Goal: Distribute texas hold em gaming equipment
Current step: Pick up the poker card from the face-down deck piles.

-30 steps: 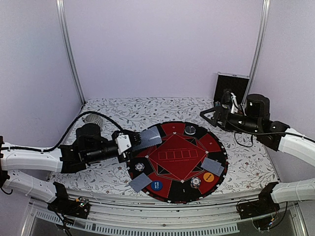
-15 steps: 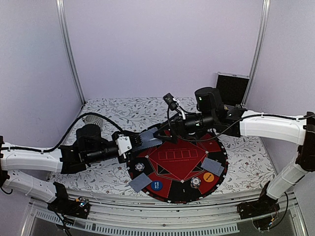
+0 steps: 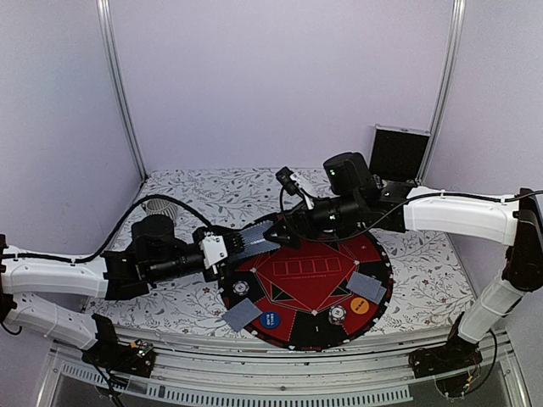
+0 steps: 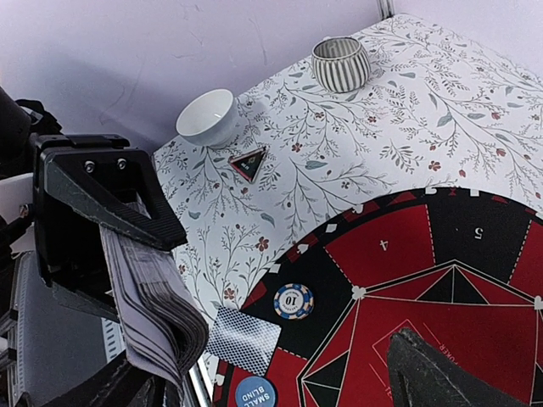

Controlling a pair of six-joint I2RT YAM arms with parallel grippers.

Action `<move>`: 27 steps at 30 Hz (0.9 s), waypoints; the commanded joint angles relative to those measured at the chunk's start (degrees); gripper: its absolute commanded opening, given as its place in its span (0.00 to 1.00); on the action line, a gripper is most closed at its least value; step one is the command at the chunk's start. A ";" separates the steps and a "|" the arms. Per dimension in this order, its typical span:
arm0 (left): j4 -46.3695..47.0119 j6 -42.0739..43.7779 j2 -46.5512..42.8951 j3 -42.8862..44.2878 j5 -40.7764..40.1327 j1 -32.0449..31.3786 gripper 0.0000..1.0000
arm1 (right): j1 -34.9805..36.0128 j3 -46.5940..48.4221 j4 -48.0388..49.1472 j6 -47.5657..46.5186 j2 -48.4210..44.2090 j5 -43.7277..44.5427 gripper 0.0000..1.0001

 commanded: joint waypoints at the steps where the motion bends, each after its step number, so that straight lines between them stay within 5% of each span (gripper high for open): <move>1: 2.03 -0.09 -0.79 -0.51 0.21 -0.90 0.52 | 0.09 0.91 -2.43 -1.33 -2.65 2.62 0.90; 11: 2.07 -0.14 -0.79 -0.44 0.00 -0.83 0.52 | 0.10 2.16 -2.89 -1.72 -2.18 -2.91 0.71; 24: 2.02 -0.14 -0.79 -0.42 -0.20 -0.86 0.52 | 0.05 2.50 -4.69 -2.16 -3.83 -4.20 0.11; 27: 2.02 -0.12 -0.74 -0.42 -0.20 -0.90 0.52 | -0.01 2.48 -5.70 -2.37 -4.43 -3.28 0.06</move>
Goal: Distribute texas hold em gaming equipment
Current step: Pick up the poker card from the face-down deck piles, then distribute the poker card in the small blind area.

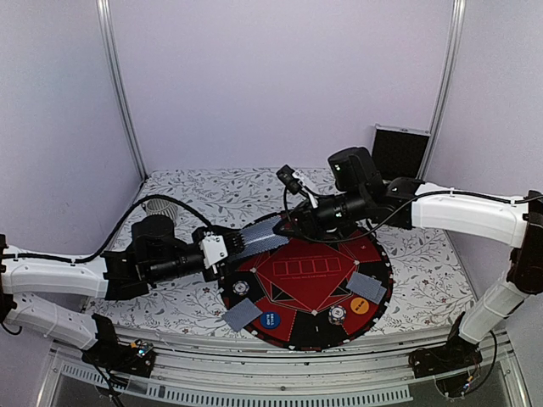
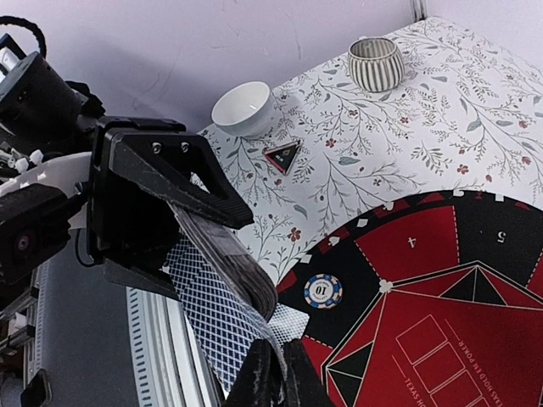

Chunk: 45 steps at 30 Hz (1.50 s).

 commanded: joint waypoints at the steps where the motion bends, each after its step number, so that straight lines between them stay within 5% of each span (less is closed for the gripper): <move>1: 2.13 -0.11 -0.76 -0.24 0.43 -0.86 0.52 | -0.11 1.47 -2.16 -0.64 -2.50 1.88 0.05; 18: 2.07 -0.11 -0.78 -0.24 0.40 -0.88 0.52 | -4.16 1.30 -3.21 -1.02 -10.50 -2.02 0.02; 26: 2.37 -0.82 -1.76 0.02 0.27 -0.87 0.52 | -18.58 -4.05 -0.76 8.12 -14.07 -0.11 0.02; 34: 4.02 -1.15 -3.24 -0.22 -1.67 -0.90 0.52 | -18.84 -3.39 -1.58 7.37 1.17 -10.99 0.02; 45: 6.25 -0.60 -3.84 -0.86 -4.18 -0.81 0.52 | -5.35 11.69 -10.22 -4.13 25.47 -27.33 0.02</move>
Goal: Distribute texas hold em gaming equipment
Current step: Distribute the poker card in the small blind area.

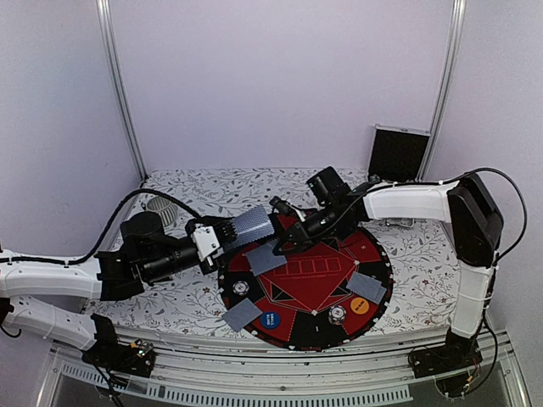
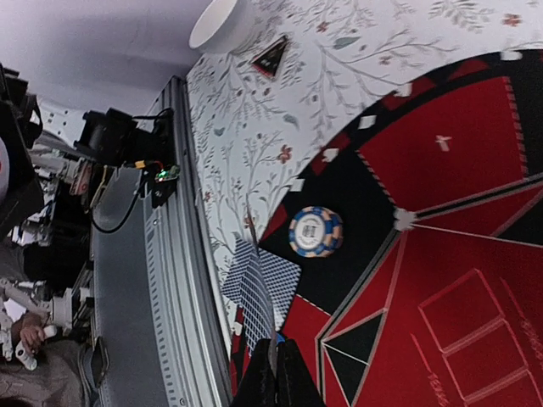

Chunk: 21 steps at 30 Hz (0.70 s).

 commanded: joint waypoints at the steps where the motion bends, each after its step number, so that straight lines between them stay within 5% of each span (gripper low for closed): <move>1: 2.90 -0.14 -1.07 -0.64 -1.30 -0.77 0.52 | 4.50 5.89 -3.32 -4.79 7.33 -10.64 0.02; 21: 2.68 -0.05 -0.69 -0.66 -0.74 -0.67 0.52 | 11.02 19.80 -18.30 -16.00 23.58 -11.18 0.03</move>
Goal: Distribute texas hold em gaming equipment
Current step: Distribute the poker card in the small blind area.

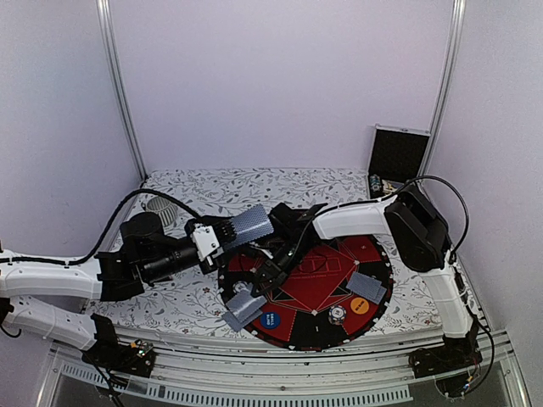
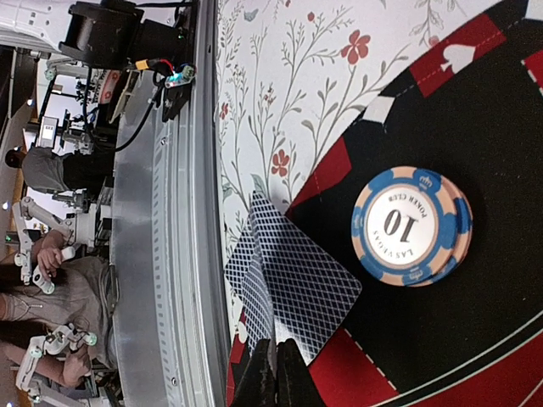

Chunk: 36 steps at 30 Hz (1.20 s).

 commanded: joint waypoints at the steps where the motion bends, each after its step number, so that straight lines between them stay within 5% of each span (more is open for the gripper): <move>1: 1.77 -0.07 -0.65 -0.26 0.23 -0.71 0.52 | 1.06 1.99 -3.53 -3.09 1.18 -0.70 0.03; 23: 1.35 -0.07 -0.74 -0.16 0.57 -0.75 0.52 | 1.29 3.29 -2.11 0.05 4.50 -0.17 0.05; 30: 1.26 0.02 -0.65 -0.16 0.64 -0.76 0.52 | 1.27 3.04 -3.22 -0.47 2.91 2.32 0.34; 36: 1.25 0.02 -0.73 -0.16 0.57 -0.75 0.52 | 1.16 2.99 -4.07 -0.32 -0.75 7.77 0.46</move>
